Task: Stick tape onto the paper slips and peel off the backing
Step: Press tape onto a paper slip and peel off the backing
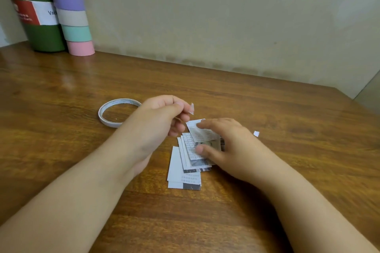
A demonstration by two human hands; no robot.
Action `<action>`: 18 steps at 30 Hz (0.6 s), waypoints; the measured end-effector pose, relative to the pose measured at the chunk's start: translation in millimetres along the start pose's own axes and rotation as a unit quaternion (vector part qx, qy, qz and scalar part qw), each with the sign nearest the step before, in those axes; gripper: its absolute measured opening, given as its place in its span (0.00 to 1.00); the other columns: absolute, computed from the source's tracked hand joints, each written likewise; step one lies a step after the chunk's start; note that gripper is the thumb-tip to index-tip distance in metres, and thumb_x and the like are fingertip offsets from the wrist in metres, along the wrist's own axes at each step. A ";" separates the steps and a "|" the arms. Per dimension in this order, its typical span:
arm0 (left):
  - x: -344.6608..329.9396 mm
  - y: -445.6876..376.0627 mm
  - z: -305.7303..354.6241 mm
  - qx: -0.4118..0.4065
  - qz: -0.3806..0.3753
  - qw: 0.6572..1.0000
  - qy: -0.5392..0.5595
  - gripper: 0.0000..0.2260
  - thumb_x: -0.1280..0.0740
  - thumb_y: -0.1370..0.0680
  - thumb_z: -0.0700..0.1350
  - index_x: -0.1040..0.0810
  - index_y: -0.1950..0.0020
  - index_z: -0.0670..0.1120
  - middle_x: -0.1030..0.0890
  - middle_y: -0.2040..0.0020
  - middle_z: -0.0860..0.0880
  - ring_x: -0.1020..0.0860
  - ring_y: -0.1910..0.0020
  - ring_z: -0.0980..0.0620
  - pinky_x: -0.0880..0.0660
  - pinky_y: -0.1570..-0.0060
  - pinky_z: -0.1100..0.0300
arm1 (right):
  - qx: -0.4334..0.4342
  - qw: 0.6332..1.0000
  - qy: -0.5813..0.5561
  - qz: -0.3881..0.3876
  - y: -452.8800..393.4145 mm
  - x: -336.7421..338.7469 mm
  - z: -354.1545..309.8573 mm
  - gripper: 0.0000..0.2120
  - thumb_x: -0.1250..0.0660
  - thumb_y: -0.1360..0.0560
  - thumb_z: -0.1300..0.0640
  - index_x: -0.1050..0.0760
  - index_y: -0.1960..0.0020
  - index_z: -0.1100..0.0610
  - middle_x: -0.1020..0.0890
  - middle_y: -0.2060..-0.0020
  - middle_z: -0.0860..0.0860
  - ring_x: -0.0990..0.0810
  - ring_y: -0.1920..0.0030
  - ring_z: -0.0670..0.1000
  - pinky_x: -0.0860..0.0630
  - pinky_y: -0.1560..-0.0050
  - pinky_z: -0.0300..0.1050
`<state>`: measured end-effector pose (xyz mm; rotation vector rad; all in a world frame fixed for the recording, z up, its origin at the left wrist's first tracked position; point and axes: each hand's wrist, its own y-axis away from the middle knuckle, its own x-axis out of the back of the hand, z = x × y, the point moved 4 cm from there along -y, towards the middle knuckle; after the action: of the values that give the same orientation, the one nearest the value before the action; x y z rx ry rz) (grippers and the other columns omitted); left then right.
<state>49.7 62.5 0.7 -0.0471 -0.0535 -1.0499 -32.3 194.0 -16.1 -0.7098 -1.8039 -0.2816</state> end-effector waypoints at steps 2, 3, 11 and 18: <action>0.5 -0.6 -1.2 0.004 0.001 1.000 -0.001 0.14 0.42 0.19 0.41 0.19 0.58 0.46 0.22 0.66 0.52 0.25 0.64 0.55 0.27 0.57 0.57 | 0.003 0.999 -0.025 -0.048 2.4 -4.4 -4.6 0.35 0.32 0.32 0.36 0.38 0.28 0.43 0.36 0.29 0.39 0.48 0.28 0.40 0.48 0.29 0.38; 1.1 -1.1 -1.5 0.005 0.004 1.000 0.000 0.14 0.42 0.19 0.41 0.19 0.59 0.46 0.22 0.66 0.52 0.25 0.64 0.54 0.27 0.58 0.57 | 0.004 0.996 -0.039 -0.076 5.2 -6.4 -7.2 0.40 0.32 0.35 0.33 0.40 0.27 0.40 0.40 0.28 0.37 0.52 0.27 0.39 0.50 0.27 0.44; 3.8 -3.8 -1.8 -0.006 0.013 0.999 0.030 0.14 0.41 0.20 0.40 0.20 0.62 0.47 0.23 0.69 0.53 0.26 0.68 0.56 0.30 0.62 0.60 | -0.012 0.998 -0.011 -0.058 0.6 -12.5 -9.6 0.41 0.33 0.32 0.34 0.46 0.25 0.43 0.40 0.27 0.41 0.48 0.27 0.44 0.48 0.27 0.46; 4.9 -6.5 -2.7 -0.012 0.023 0.999 0.025 0.14 0.41 0.20 0.40 0.20 0.62 0.47 0.23 0.69 0.54 0.26 0.67 0.56 0.30 0.61 0.60 | -0.067 0.993 -0.076 0.057 -14.0 -9.0 10.2 0.26 0.29 0.27 0.49 0.32 0.32 0.46 0.23 0.41 0.41 0.29 0.38 0.43 0.35 0.43 0.32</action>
<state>46.6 54.9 -1.6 -0.0436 0.0058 -1.0051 -46.8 185.3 -25.9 -0.9487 -1.8914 -0.2811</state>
